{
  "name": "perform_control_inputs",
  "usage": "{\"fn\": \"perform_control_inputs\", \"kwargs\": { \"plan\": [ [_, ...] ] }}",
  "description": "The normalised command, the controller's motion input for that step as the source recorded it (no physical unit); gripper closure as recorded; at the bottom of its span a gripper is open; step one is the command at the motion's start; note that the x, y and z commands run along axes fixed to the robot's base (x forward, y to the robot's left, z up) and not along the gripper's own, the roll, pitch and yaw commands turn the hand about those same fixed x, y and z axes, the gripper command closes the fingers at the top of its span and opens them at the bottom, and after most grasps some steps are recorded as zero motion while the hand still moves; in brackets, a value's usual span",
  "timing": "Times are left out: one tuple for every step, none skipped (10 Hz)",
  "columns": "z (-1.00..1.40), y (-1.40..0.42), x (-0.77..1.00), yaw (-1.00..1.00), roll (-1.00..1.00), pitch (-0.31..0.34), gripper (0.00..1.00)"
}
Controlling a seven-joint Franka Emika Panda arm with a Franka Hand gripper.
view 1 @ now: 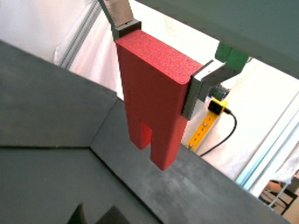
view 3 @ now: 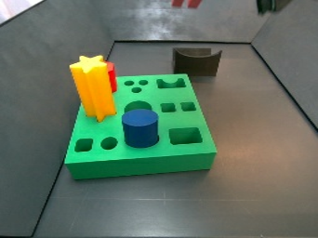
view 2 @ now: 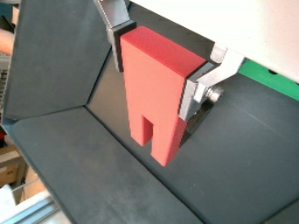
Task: Pick up the double-square object. Move up. Rotate the double-square object. Place the double-square object on the fixture. Regrasp the double-square object. Move to above the board. Insert the double-square object.
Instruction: Move to above the board.
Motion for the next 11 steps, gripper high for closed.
{"fn": "perform_control_inputs", "kwargs": {
  "plan": [
    [1.0,-0.07,-0.09,0.11,-0.03,0.057,1.0],
    [0.97,-0.06,-0.07,0.1,-0.03,0.05,1.0],
    [0.74,-0.05,-0.03,0.09,-0.02,0.046,1.0],
    [0.57,-0.04,-0.01,0.08,-0.02,0.047,1.0],
    [0.46,-0.03,0.0,0.07,-0.02,0.052,1.0],
    [0.24,-0.03,0.01,0.06,-0.02,0.063,1.0],
    [-0.02,-1.0,-0.53,-0.03,-1.0,-0.027,1.0],
    [-0.03,-1.0,-0.53,-0.03,-1.0,-0.035,1.0],
    [-0.02,-1.0,-0.55,-0.03,-1.0,-0.046,1.0],
    [-0.06,-1.0,-0.61,-0.03,-1.0,-0.053,1.0],
    [-0.04,-1.0,-0.64,-0.03,-1.0,-0.06,1.0]
  ]
}}
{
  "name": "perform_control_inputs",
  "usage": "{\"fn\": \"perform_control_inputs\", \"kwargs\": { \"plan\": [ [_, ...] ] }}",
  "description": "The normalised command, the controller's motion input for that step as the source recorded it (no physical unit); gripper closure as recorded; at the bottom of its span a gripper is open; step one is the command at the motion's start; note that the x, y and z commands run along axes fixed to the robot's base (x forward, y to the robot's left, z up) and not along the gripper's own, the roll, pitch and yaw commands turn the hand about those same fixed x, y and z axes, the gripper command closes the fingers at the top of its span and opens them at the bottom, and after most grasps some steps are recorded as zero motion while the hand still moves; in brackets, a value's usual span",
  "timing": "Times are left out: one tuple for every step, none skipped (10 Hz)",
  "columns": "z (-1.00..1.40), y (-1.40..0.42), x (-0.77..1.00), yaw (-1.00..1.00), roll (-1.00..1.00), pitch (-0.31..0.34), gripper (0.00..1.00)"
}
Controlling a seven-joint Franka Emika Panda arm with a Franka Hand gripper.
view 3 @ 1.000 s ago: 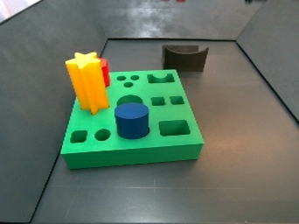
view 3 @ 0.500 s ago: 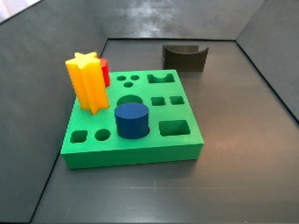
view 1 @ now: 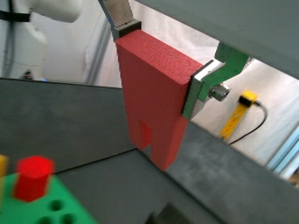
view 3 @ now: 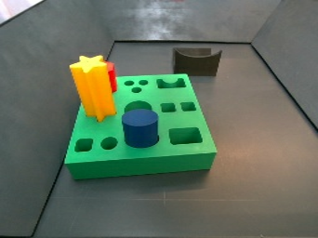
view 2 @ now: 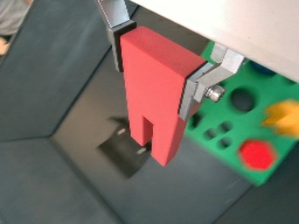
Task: Pick up the double-square object. Move up. Rotate the double-square object. Place the double-square object on the fixture. Regrasp the double-square object. Move to above the board. Insert the double-square object.
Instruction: Move to above the board.
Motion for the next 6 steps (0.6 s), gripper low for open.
{"fn": "perform_control_inputs", "kwargs": {
  "plan": [
    [-0.04,-0.7,-0.48,-0.03,-1.0,-0.063,1.0],
    [-0.02,-0.33,-0.26,-0.03,-1.0,-0.064,1.0],
    [0.0,-0.17,-0.17,-0.04,-1.0,-0.06,1.0],
    [0.0,-0.08,-0.12,-0.04,-1.0,-0.063,1.0],
    [-0.01,-0.04,-0.09,-0.04,-1.0,-0.069,1.0],
    [0.0,0.0,-0.07,-0.04,-1.0,-0.074,1.0]
  ]
}}
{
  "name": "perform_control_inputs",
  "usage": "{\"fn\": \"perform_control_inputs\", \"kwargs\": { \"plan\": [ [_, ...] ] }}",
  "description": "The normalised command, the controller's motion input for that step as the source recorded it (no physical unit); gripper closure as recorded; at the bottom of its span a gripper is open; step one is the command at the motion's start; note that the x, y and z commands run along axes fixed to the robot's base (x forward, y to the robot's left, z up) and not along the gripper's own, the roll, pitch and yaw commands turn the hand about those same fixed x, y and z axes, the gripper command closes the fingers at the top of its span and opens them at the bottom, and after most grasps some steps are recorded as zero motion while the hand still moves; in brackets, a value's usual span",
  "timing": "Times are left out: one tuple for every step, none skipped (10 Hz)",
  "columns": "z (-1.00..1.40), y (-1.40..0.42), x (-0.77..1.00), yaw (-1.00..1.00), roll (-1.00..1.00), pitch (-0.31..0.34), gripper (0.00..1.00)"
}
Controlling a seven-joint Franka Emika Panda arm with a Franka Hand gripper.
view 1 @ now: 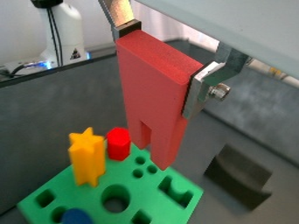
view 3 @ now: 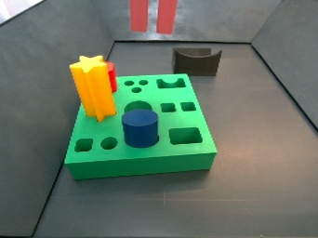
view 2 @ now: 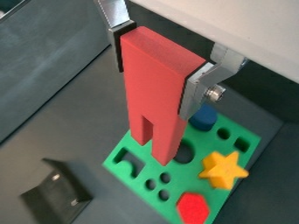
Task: Pick up the double-square object. Move up. Rotate the double-square object. Place the double-square object on the fixture. Regrasp the double-square object. Move to above the board. Insert the double-square object.
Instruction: Move to above the board, then insert the double-square object.
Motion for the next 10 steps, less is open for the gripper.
{"fn": "perform_control_inputs", "kwargs": {
  "plan": [
    [0.0,0.01,-0.06,-0.04,-0.95,-0.076,1.0],
    [0.0,0.02,-0.05,-0.02,-0.64,-0.059,1.0],
    [0.0,0.02,-0.05,-0.02,-0.49,-0.052,1.0],
    [0.0,0.01,-0.03,-0.01,-0.28,-0.034,1.0],
    [0.0,-0.02,0.0,0.0,0.0,0.0,1.0],
    [-0.29,-0.05,0.06,0.1,0.0,-0.077,1.0],
    [-0.44,-0.05,0.18,0.14,0.0,-0.069,1.0],
    [-0.5,-0.03,0.2,0.18,0.0,-0.069,1.0],
    [-0.57,-0.01,0.23,0.23,0.0,-0.083,1.0],
    [-0.59,0.0,0.2,0.25,0.0,-0.111,1.0]
  ]
}}
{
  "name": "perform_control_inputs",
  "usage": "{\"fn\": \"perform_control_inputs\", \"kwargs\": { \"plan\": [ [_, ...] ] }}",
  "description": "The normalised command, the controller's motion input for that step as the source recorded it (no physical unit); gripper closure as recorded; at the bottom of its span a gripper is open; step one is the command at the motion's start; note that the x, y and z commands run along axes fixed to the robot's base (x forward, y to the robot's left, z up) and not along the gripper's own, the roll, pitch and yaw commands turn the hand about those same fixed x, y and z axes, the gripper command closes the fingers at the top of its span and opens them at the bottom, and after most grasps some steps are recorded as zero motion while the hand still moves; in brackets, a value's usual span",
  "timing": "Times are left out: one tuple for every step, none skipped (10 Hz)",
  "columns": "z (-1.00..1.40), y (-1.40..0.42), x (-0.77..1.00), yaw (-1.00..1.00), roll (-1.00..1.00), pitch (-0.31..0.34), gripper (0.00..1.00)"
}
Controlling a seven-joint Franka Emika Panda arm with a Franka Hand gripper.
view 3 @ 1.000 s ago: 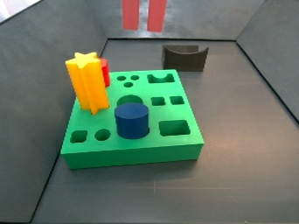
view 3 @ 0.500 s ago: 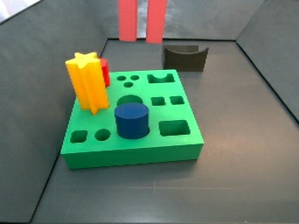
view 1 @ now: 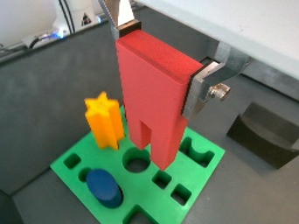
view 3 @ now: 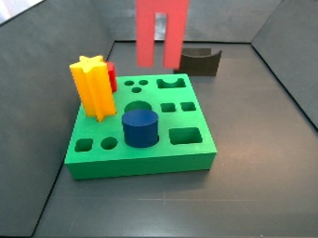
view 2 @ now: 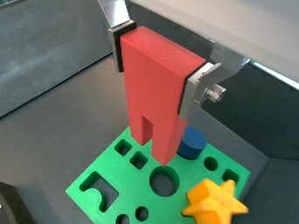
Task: Pick up the double-square object. Move up. Rotate the double-square object. Place the double-square object on the fixture. Regrasp the double-square object. Move to above the board. Insert the double-square object.
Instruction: Insert the double-square object.
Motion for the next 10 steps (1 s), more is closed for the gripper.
{"fn": "perform_control_inputs", "kwargs": {
  "plan": [
    [-0.55,0.0,0.23,0.3,0.02,-0.084,1.0],
    [-0.5,0.01,0.18,0.47,0.08,-0.113,1.0],
    [-0.44,0.03,0.12,0.47,0.12,-0.13,1.0],
    [-0.47,0.03,0.15,0.45,0.11,-0.153,1.0],
    [-0.48,0.03,0.34,0.24,0.06,-0.131,1.0],
    [-0.37,0.07,0.35,0.0,0.04,-0.04,1.0],
    [-0.37,0.11,0.34,0.0,0.0,-0.063,1.0],
    [-0.29,0.16,0.27,0.0,0.0,-0.02,1.0],
    [-0.24,0.11,0.0,0.0,0.0,-0.031,1.0],
    [-0.22,0.07,-0.08,0.0,0.0,-0.083,1.0]
  ]
}}
